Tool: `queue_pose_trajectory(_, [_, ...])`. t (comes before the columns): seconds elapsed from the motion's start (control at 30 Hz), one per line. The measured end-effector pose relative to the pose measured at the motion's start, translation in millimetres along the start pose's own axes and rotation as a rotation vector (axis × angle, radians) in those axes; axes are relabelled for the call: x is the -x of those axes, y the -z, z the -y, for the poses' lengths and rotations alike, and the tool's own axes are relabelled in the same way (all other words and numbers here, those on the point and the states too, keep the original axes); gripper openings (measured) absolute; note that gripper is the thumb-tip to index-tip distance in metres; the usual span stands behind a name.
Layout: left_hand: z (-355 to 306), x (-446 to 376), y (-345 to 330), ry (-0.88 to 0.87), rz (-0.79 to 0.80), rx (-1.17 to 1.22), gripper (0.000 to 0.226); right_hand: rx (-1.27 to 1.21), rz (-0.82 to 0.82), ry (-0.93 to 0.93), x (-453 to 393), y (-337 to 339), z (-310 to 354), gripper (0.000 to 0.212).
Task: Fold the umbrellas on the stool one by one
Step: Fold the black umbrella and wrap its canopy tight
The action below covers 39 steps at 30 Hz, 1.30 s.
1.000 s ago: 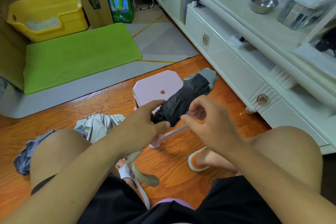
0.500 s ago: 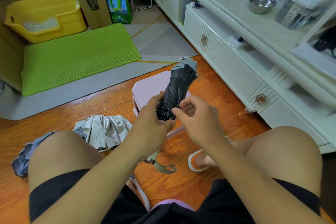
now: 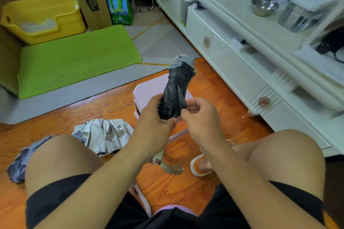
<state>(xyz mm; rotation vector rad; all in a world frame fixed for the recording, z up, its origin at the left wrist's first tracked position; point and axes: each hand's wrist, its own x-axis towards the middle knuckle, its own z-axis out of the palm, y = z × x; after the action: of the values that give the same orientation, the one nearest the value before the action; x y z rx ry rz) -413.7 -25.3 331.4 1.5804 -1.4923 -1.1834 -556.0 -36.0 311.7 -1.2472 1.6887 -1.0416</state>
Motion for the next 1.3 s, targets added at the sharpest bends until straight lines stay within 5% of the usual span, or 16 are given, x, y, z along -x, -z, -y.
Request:
queue_pose_trajectory(0.37, [0, -5, -1, -0.003, -0.030, -0.013, 0.061, -0.044, -0.101, 0.015, 4, -6, 7, 0.003])
queue_pose_trajectory(0.57, [9, -13, -2, -0.059, -0.076, -0.121, 0.064, -0.062, 0.014, -0.062, -7, -6, 5, 0.012])
queue_pose_trajectory(0.77, [22, -18, -14, -0.111, -0.156, -0.214, 0.064, 0.366, -0.010, 0.171, -3, 0, 13, 0.020])
queue_pose_trajectory(1.1, [24, -23, -7, -0.134, -0.137, -0.229, 0.067, 0.315, 0.141, 0.066, -22, 0, 25, 0.023])
queue_pose_trajectory(1.3, [21, -25, -11, -0.122, -0.123, -0.244, 0.057, 0.741, 0.065, 0.296, -18, -9, 38, 0.017])
